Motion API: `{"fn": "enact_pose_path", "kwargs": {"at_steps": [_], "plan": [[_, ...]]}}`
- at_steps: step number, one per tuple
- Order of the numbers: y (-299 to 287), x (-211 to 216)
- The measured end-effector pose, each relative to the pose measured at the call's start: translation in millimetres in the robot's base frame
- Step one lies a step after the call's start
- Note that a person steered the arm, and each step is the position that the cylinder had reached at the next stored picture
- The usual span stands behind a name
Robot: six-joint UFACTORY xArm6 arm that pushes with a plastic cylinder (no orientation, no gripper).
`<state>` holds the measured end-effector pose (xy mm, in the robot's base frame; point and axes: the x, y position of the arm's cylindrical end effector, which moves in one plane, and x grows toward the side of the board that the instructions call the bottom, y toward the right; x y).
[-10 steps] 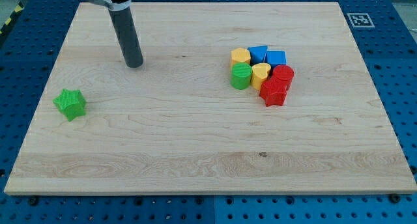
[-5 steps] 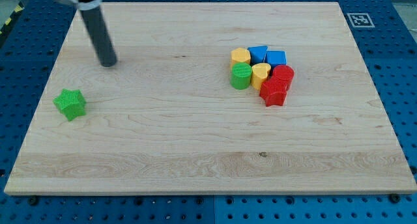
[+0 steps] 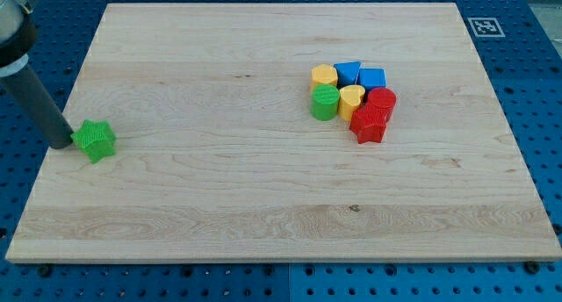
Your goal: Move green star towards center
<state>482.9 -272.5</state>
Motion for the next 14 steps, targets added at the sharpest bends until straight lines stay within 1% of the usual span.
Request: {"fn": "enact_pose_path", "kwargs": {"at_steps": [1, 3, 4, 5, 7, 8, 9, 10, 11, 13, 14], "plan": [[44, 1], [52, 2], [81, 14], [81, 14], [120, 14], [120, 14], [117, 26], [127, 26], [157, 26], [161, 25], [174, 25]]}}
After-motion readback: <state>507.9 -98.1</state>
